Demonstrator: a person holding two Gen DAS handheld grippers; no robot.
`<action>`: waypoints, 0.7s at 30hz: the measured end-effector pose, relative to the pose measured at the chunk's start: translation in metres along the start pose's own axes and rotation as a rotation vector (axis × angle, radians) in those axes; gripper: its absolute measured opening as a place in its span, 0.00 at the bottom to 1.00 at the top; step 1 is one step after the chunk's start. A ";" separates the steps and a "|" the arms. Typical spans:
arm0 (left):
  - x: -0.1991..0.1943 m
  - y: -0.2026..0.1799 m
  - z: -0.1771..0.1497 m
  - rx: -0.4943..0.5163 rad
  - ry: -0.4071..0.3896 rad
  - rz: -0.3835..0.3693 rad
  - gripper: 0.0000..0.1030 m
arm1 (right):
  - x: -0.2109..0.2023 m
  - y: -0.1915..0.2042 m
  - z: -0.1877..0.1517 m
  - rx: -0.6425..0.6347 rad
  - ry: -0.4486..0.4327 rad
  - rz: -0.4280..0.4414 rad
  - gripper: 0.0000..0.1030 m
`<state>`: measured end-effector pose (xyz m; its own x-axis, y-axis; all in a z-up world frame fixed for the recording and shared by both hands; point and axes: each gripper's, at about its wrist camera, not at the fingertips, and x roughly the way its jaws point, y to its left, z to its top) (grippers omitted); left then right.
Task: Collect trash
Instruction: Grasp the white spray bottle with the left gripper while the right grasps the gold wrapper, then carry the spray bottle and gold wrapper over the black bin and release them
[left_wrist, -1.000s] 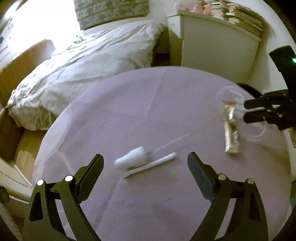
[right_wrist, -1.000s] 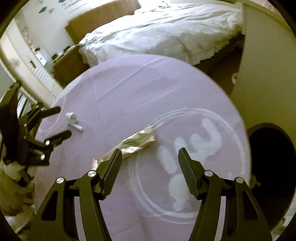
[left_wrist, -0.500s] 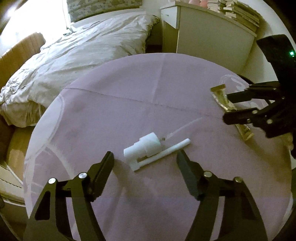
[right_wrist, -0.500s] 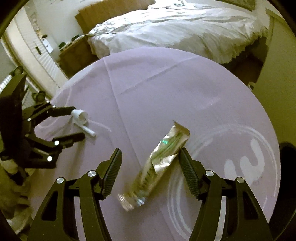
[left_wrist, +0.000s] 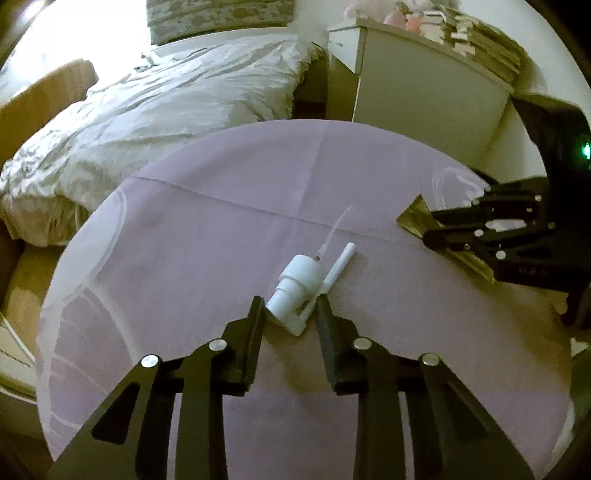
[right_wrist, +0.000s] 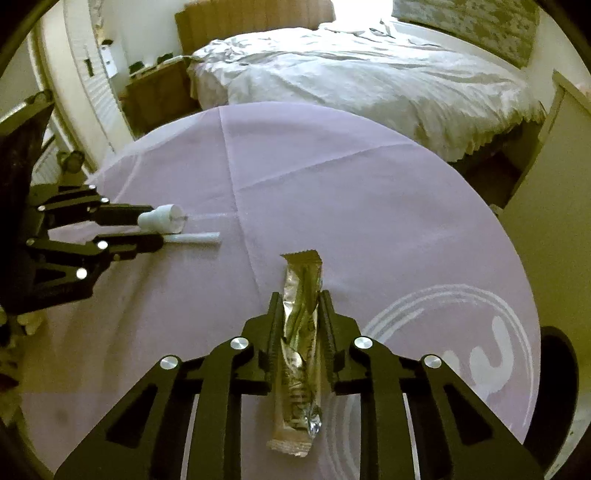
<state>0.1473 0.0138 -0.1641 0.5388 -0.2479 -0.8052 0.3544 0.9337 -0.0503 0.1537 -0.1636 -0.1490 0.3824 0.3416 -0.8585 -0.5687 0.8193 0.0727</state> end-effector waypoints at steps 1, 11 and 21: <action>-0.001 0.000 0.000 -0.009 -0.003 -0.005 0.23 | -0.002 -0.002 -0.001 0.006 -0.003 0.003 0.17; -0.008 -0.014 0.014 -0.069 -0.048 -0.051 0.15 | -0.054 -0.039 -0.016 0.077 -0.088 0.008 0.16; -0.018 -0.069 0.054 -0.039 -0.129 -0.153 0.15 | -0.096 -0.113 -0.042 0.216 -0.119 -0.048 0.16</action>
<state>0.1545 -0.0597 -0.1145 0.5751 -0.4161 -0.7043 0.4111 0.8914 -0.1910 0.1512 -0.3085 -0.0964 0.4956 0.3417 -0.7985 -0.3838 0.9109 0.1516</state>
